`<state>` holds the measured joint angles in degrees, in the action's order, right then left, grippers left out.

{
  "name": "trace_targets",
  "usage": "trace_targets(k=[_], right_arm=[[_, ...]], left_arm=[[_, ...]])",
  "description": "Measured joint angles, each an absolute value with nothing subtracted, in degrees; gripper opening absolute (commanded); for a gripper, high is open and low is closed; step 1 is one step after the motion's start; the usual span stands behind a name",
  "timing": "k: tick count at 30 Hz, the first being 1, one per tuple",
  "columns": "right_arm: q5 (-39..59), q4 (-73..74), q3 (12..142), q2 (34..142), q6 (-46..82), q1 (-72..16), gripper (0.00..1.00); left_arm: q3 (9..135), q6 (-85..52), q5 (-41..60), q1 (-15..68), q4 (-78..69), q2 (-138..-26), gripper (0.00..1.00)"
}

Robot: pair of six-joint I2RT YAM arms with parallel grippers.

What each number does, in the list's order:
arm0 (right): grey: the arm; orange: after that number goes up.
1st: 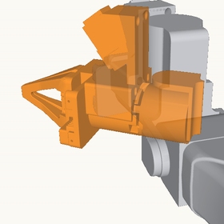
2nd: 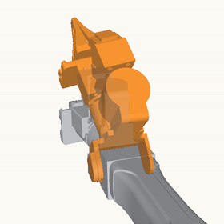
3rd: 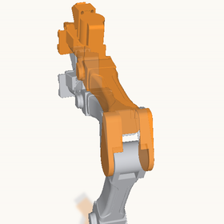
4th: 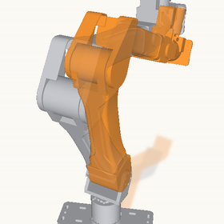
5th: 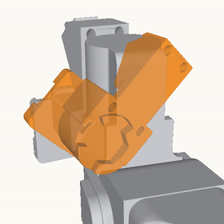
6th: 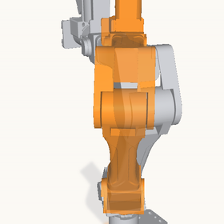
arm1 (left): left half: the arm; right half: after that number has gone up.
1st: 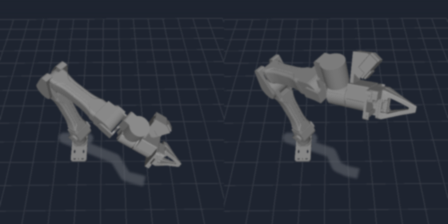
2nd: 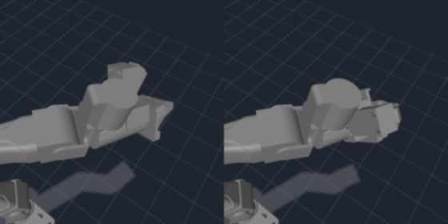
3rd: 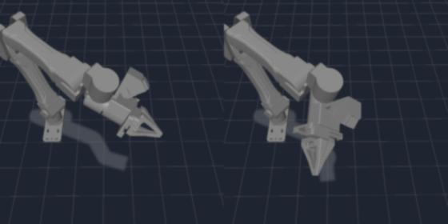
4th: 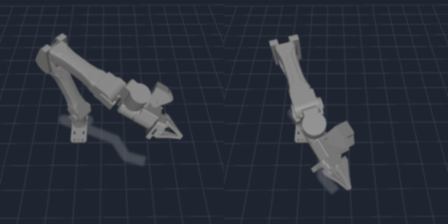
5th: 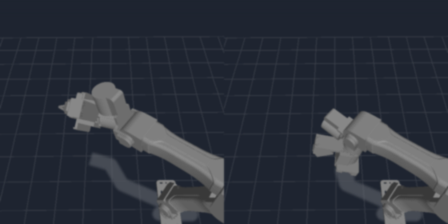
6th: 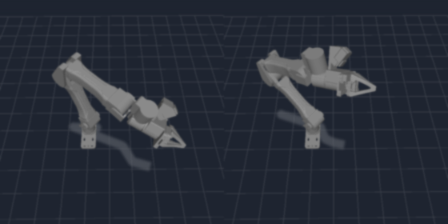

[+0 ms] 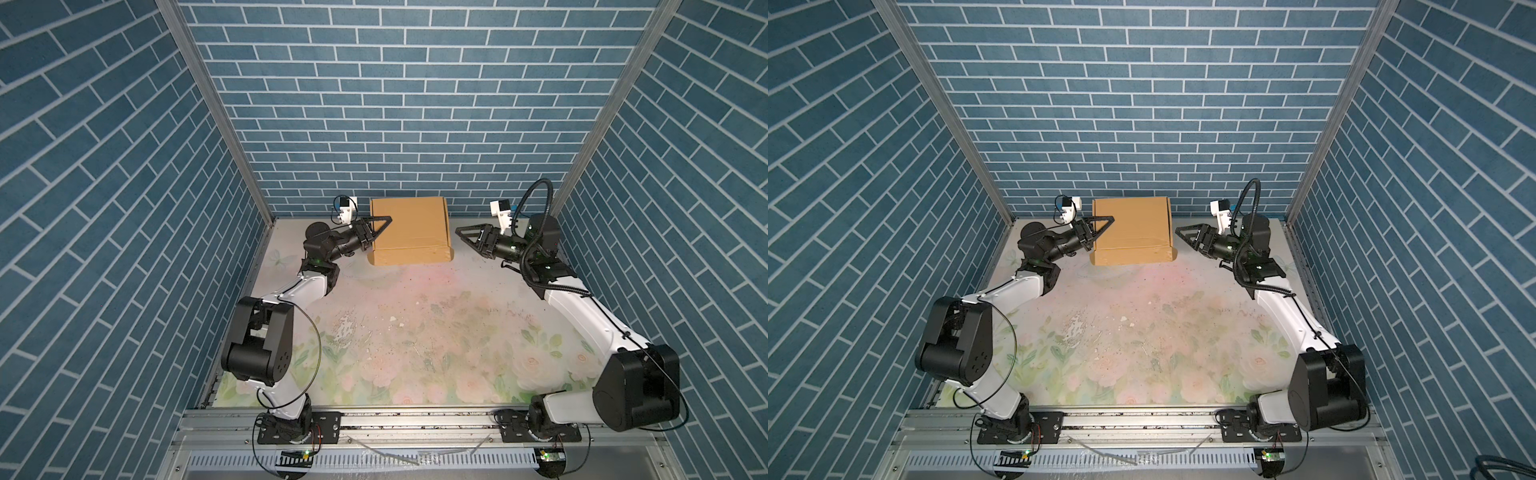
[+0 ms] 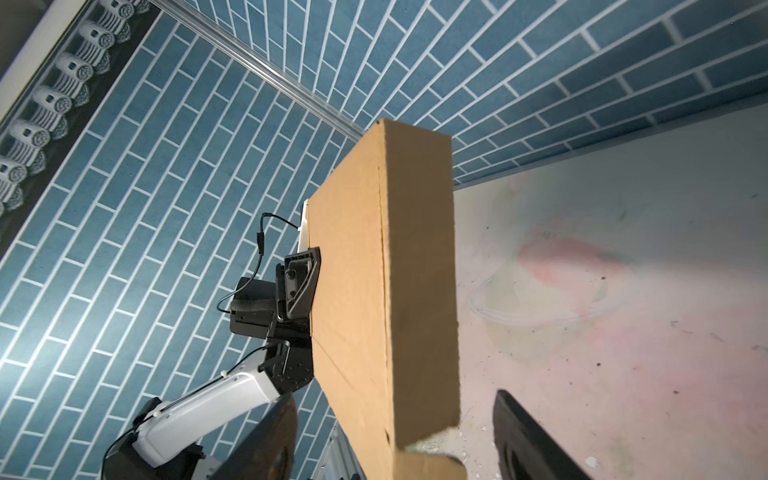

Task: Fold the paper box
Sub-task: 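Rotate the held box with both grippers, swinging it toward the left gripper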

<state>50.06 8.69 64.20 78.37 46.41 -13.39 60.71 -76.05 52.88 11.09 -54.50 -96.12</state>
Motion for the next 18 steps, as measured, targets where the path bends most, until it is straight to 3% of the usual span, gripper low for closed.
trace_targets(k=[8,18], right_arm=[[41.2,-4.9,67.7,74.3,27.8,-13.2,0.78],[32.0,-5.6,62.6,74.3,11.5,-13.3,0.84]], left_arm=[[63.7,-79.4,53.9,7.9,-43.9,-96.6,0.41],[67.4,-83.3,52.5,6.6,-24.1,-96.9,0.38]])
